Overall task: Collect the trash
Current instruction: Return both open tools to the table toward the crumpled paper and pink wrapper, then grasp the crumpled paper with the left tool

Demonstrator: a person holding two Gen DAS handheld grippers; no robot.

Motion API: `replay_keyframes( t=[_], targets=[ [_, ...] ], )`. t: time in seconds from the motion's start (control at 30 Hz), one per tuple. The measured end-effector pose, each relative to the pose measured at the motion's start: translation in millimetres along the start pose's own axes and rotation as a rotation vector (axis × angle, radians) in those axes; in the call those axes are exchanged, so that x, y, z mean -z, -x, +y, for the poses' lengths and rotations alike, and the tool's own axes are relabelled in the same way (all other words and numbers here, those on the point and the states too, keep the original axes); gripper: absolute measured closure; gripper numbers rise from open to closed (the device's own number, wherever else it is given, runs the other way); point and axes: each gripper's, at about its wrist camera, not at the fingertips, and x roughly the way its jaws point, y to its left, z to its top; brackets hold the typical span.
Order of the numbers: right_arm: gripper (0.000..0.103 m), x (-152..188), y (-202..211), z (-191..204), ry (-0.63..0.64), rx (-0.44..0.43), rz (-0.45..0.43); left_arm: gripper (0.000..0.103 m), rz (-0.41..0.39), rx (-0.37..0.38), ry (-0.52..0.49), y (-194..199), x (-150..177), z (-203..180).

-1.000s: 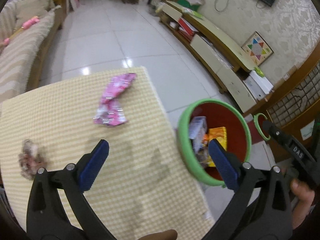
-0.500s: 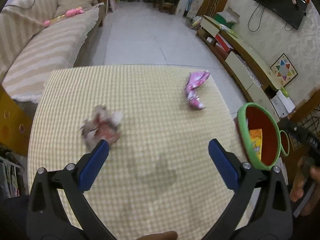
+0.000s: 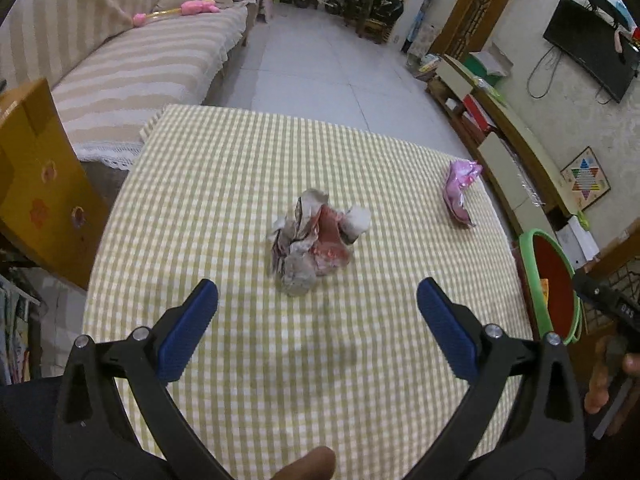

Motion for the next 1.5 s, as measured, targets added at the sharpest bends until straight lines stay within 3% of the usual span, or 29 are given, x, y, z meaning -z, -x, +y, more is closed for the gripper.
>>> replay_keyframes(
  t=[0.3,0.47,0.6,0.83,1.17,1.33,1.5],
  targets=[
    [0.007,12.6,-6.0,24.3,0.080,0.022,-0.036,0.006,0.012,-0.028,-0.024,-23.6,8.7,12.5],
    [0.007,12.1,-6.3,17.5,0.048,0.021,-0.054,0.006,0.006,-0.022,-0.021,-36.9,-2.5,14.2],
    [0.007,12.0,-5.5,11.7,0.030,0.069,-0.082,0.006,0.016,-0.031,-0.030,-49.4,-11.0,12.5],
    [0.007,17.2,-16.7,17.6,0.063,0.111,-0.065,0.006,0.048,-0.041,-0.059,-73.2,-19.1,7.6],
    [0.007,17.4,-10.0,24.8,0.095,0.135,-0.133,0.026,0.080,-0.062,-0.086,-96.3,-19.7,4.6],
    [0.007,17.5,-21.7,30.6,0.100,0.132,-0.101,0.044,0.081,-0.065,-0.105,-100.5,-14.8,0.2],
    [0.007,16.2,-29.6,41.2,0.120,0.132,-0.092,0.049,0.078,-0.058,-0.109,-98.1,-12.5,2.6]
  ],
)
